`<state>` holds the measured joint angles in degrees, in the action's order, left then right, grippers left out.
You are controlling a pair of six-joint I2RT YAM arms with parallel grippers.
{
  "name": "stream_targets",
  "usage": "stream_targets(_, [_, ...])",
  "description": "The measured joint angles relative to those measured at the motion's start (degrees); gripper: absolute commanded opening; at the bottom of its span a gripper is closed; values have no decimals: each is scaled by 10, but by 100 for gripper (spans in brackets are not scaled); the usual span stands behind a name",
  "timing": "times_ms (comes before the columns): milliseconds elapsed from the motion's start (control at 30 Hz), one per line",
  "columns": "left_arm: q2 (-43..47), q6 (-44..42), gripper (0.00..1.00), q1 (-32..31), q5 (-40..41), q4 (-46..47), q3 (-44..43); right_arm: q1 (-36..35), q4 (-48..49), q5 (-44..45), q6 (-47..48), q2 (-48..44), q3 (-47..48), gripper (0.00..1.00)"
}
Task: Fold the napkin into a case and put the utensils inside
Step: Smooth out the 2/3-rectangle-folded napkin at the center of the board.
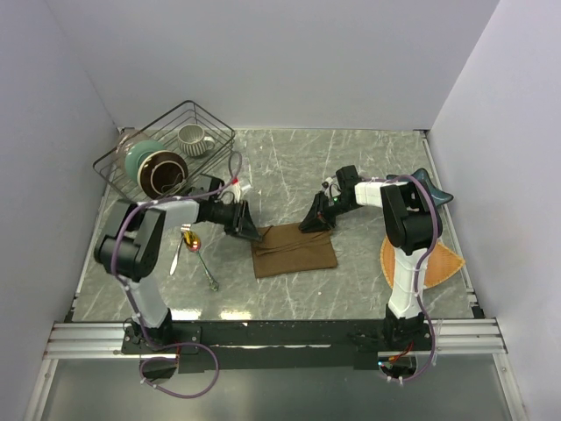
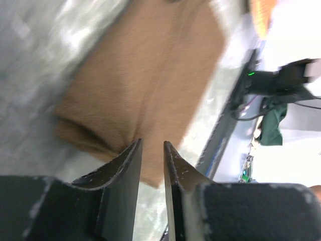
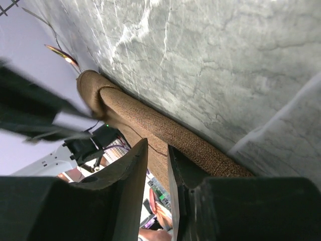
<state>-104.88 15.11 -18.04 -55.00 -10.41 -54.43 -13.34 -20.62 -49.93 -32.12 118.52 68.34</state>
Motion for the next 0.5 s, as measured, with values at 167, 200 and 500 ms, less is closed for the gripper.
stream_targets(167, [71, 75, 31, 15, -21, 88, -2, 0, 0, 2, 0, 0, 0, 30])
stream_targets(200, [73, 90, 31, 20, -22, 105, -5, 0, 0, 2, 0, 0, 0, 30])
stream_targets(500, [-28, 221, 22, 51, -6, 207, -14, -1, -1, 3, 0, 0, 0, 30])
